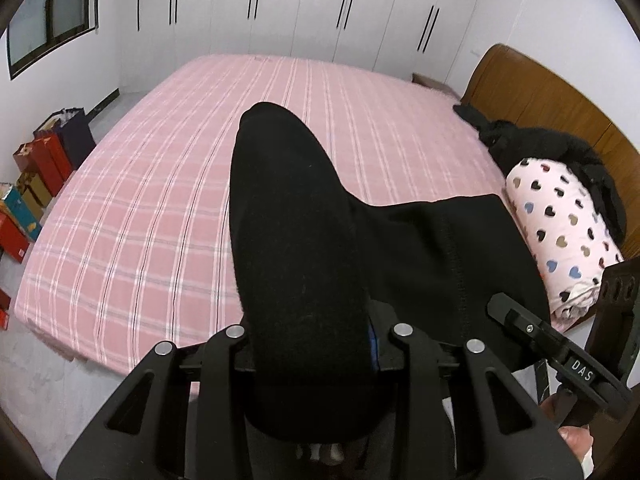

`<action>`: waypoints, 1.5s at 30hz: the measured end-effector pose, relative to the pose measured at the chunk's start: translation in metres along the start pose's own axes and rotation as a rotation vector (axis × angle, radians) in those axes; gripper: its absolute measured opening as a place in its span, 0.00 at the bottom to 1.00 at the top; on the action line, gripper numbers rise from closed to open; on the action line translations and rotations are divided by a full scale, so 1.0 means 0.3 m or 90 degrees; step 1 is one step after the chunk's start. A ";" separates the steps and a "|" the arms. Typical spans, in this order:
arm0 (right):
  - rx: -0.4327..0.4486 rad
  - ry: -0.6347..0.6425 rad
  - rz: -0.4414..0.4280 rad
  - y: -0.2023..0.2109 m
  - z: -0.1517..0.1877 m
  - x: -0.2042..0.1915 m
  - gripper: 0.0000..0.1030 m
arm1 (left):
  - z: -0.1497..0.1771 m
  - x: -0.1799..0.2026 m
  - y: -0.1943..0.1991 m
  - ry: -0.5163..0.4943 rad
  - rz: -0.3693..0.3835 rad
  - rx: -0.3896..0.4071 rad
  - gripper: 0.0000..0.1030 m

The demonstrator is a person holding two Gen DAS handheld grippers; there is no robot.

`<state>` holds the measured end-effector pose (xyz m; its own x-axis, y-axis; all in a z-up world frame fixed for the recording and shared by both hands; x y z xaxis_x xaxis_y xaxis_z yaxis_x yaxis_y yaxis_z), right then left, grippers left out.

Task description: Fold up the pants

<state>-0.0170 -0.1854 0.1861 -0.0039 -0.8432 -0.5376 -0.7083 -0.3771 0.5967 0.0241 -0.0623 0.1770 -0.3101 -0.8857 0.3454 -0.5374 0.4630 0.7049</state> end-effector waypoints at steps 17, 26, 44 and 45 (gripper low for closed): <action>0.050 0.013 -0.004 -0.268 -0.387 0.012 0.39 | -0.374 -0.071 -0.215 -0.031 -0.014 0.061 0.32; 0.050 0.001 -0.016 -0.554 -0.552 0.101 0.39 | -0.522 -0.181 -0.464 -0.032 -0.023 0.067 0.32; 0.028 -0.061 0.024 -1.027 -0.587 0.421 0.39 | -0.575 -0.334 -1.009 -0.034 -0.001 0.048 0.32; 0.022 -0.065 0.027 -1.060 -0.572 0.448 0.39 | -0.562 -0.349 -1.043 -0.031 -0.002 0.042 0.32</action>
Point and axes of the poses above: each gripper's, at about its wrist camera, not at the fingertips, and y roughly against the way its jaws point, x to its right, z to its underside, the point moved 8 cm from there along -y, roughly the way its jaws point, and after that the axes turned 11 degrees about z, right-handed, at the moved point
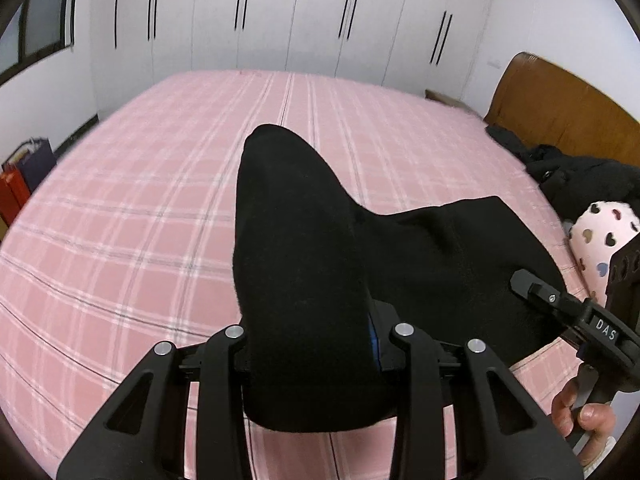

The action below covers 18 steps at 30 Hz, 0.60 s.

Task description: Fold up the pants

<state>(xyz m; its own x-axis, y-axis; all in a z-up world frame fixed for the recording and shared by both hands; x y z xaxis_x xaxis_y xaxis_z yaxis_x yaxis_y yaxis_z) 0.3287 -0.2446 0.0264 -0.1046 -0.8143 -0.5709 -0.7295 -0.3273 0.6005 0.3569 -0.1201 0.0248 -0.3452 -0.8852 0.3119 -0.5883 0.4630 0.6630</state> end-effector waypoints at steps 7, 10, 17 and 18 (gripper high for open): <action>-0.098 -0.080 0.060 -0.183 0.191 0.305 0.56 | 0.267 -0.188 -0.266 0.067 -0.044 -0.101 0.49; -0.012 -0.080 0.136 -0.027 0.155 0.334 0.65 | 0.245 -0.216 -0.127 0.110 -0.026 -0.035 0.48; -0.007 0.089 0.106 -0.074 -0.001 0.040 0.32 | 0.013 -0.065 0.006 -0.004 -0.082 0.040 0.70; -0.014 0.099 0.106 -0.110 -0.011 0.032 0.30 | 0.011 -0.045 -0.020 -0.013 -0.083 0.030 0.73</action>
Point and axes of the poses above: each gripper's, at about its wrist camera, not at the fingertips, and y roughly against the way its jaws point, x to its right, z to its underside, the point moved 8 cm from there along -y, roughly the way its jaws point, and after that the axes turned 11 degrees about z, right-handed, at the moved point
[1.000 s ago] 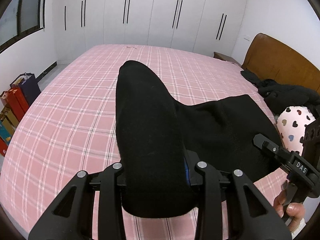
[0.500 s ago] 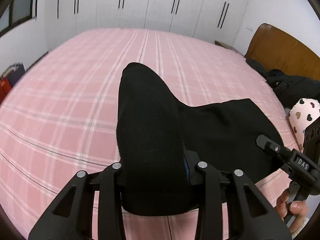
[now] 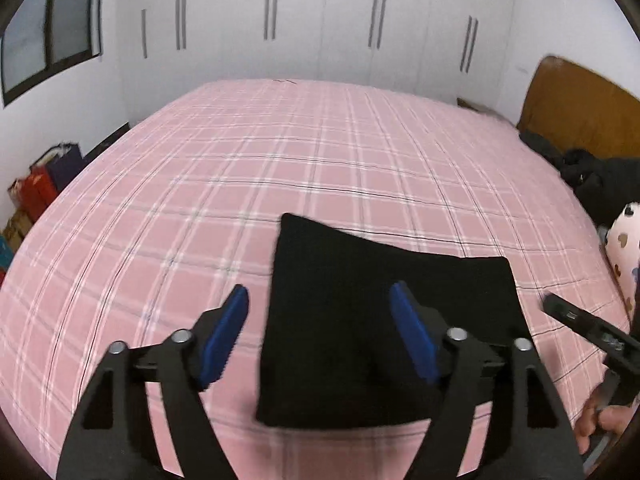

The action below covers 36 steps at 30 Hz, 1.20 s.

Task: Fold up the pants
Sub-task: 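Lower the folded bundle onto the bed and open both tools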

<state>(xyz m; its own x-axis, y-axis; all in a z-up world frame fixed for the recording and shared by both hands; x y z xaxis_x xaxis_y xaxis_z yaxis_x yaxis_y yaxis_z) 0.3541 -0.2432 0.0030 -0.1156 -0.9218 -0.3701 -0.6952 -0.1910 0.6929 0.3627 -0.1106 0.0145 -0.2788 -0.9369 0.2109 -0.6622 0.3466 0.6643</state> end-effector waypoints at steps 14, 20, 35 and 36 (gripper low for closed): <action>-0.128 0.017 0.064 -0.254 0.044 0.118 0.00 | 0.154 -0.082 -0.314 0.016 -0.070 -0.166 0.72; -0.073 -0.068 -0.017 -0.016 0.086 0.083 0.06 | 0.131 -0.048 -0.236 0.009 -0.070 -0.155 0.72; -0.038 -0.012 0.125 0.320 0.340 0.082 0.14 | 0.241 -0.025 0.050 0.026 -0.074 -0.158 0.73; -0.027 -0.004 0.150 0.354 0.366 0.078 0.20 | 0.247 -0.020 0.073 0.025 -0.076 -0.155 0.73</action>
Point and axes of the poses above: each gripper's, at about its wrist camera, not at the fingertips, and y roughly against the way its jaws point, x to its right, z to its underside, the point moved 8 cm from there along -y, roughly the way its jaws point, and after that the axes turned 11 degrees about z, right-handed, at the moved point
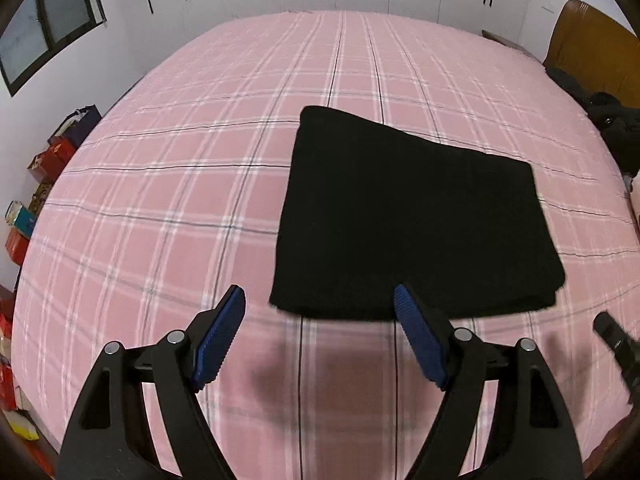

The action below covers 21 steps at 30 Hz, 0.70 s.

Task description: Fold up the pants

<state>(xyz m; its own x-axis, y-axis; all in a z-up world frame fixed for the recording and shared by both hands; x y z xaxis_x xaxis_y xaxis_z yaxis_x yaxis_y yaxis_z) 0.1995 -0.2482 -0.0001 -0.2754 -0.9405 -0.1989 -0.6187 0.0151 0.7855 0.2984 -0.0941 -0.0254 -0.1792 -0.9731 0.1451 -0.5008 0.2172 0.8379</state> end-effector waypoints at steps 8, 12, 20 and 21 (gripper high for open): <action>0.107 0.038 0.110 0.117 0.200 0.047 0.76 | 0.217 0.011 0.169 -0.032 -0.012 0.053 0.88; 0.097 0.033 0.095 0.114 0.326 0.057 0.76 | 0.382 -0.008 0.201 -0.030 0.021 0.091 0.88; 0.051 -0.002 0.078 0.075 0.374 0.063 0.76 | 0.536 -0.064 0.117 0.014 0.020 0.086 0.88; 0.050 0.000 0.079 0.070 0.372 0.061 0.76 | 0.536 -0.061 0.113 0.017 0.022 0.084 0.88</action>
<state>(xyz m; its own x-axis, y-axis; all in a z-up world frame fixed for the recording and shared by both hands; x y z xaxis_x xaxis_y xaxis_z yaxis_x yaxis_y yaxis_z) 0.0995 -0.2272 -0.0526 -0.3538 -0.9296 -0.1031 -0.6356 0.1581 0.7556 0.1485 -0.0564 -0.0842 -0.1765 -0.9662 0.1881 -0.6019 0.2571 0.7561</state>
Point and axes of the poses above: each gripper's, at about its wrist camera, not at the fingertips, and y roughly against the way its jaws point, x to its right, z to its underside, the point moved 8 cm from there along -y, roughly the way its jaws point, and after that the axes turned 11 degrees about z, right-handed, at the moved point
